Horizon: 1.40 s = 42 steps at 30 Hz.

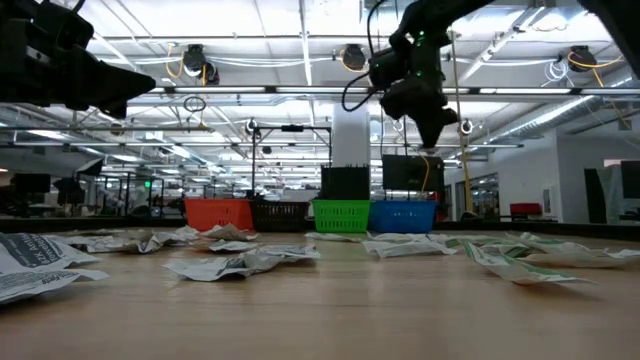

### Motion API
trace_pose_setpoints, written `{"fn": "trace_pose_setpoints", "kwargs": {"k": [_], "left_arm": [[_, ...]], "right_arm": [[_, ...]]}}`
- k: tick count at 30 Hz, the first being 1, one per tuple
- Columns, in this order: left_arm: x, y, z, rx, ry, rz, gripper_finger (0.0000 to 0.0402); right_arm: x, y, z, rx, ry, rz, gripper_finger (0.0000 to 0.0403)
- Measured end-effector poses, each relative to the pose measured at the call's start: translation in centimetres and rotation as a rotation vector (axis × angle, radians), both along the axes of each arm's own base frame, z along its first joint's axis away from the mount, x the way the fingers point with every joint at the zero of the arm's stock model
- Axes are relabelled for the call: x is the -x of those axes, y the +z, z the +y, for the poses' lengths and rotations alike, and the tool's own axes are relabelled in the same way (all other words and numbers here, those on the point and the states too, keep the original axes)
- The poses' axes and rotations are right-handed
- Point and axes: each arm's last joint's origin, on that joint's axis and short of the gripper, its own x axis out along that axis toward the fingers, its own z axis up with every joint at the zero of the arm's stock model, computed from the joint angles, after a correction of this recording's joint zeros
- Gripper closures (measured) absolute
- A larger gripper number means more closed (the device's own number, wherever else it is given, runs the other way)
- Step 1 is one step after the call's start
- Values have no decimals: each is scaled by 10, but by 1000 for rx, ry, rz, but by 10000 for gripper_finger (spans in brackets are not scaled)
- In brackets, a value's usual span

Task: Pick & Place First Aid Supplies
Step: Put the blue packet into the blue bin

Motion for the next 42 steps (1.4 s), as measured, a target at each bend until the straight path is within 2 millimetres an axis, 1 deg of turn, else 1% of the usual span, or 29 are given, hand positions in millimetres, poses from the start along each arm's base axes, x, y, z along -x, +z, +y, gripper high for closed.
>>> {"fn": "trace_pose_setpoints", "kwargs": {"k": [5, 10, 13, 19, 24, 30, 33, 35, 38, 42], "left_arm": [[0, 0, 0, 0, 0, 0, 364], [0, 0, 0, 0, 0, 0, 364], [0, 0, 0, 0, 0, 0, 364], [0, 0, 0, 0, 0, 0, 364], [0, 0, 0, 0, 0, 0, 364], [0, 0, 0, 0, 0, 0, 364], [0, 0, 0, 0, 0, 0, 364], [0, 0, 0, 0, 0, 0, 364], [0, 0, 0, 0, 0, 0, 364], [0, 0, 0, 0, 0, 0, 364]], "right_arm": [[-4, 4, -42, 16, -41, -10, 403], [-5, 4, -70, 27, -90, -21, 403], [-7, -6, -79, 17, -102, -11, 403], [-18, -37, -92, -2, -99, 11, 403], [-26, -65, -97, -9, -73, 20, 403], [-31, -93, -90, -30, -39, 34, 403], [-34, -95, -88, -25, -10, 32, 396], [-35, -94, -86, -24, 21, 27, 383], [-35, -89, -85, -14, 33, 15, 351], [-33, -79, -83, -1, 30, 2, 299]]}}
